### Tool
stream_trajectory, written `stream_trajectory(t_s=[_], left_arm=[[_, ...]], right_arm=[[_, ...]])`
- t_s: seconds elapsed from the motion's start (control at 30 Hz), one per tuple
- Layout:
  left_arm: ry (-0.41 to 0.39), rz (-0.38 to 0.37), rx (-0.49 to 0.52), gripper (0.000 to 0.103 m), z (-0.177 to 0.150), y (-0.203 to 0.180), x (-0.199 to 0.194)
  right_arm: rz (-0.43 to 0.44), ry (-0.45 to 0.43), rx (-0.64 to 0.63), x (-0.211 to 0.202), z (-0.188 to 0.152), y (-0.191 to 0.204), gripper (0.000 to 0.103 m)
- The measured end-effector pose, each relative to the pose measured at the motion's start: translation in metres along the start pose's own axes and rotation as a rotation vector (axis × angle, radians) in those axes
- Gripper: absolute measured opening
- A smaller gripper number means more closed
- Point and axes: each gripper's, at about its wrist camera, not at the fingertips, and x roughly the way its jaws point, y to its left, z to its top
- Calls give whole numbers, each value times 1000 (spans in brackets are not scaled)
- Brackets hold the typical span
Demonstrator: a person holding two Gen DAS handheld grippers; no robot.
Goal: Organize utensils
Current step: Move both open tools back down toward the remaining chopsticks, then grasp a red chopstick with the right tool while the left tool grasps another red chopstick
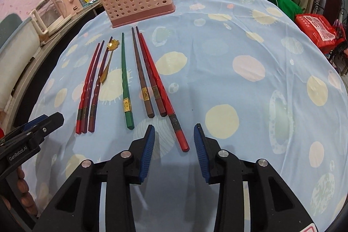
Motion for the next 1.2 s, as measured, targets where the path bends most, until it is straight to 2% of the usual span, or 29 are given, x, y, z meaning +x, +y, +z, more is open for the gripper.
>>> stream_trajectory(t_s=[0.2, 0.4, 0.7, 0.87, 1.2], left_arm=[[9, -3, 9, 60, -3, -4, 3], [16, -12, 22, 60, -5, -10, 7], [22, -30, 29, 56, -1, -16, 18], [27, -8, 30, 50, 0, -15, 24], [22, 31, 54, 48, 4, -17, 33]], right_arm=[[-26, -15, -20, 5, 1, 1, 12], [-14, -24, 11, 4, 1, -7, 8], [-1, -26, 38, 3, -1, -13, 7], [8, -26, 45, 3, -1, -14, 7], [9, -26, 46, 3, -1, -14, 7]])
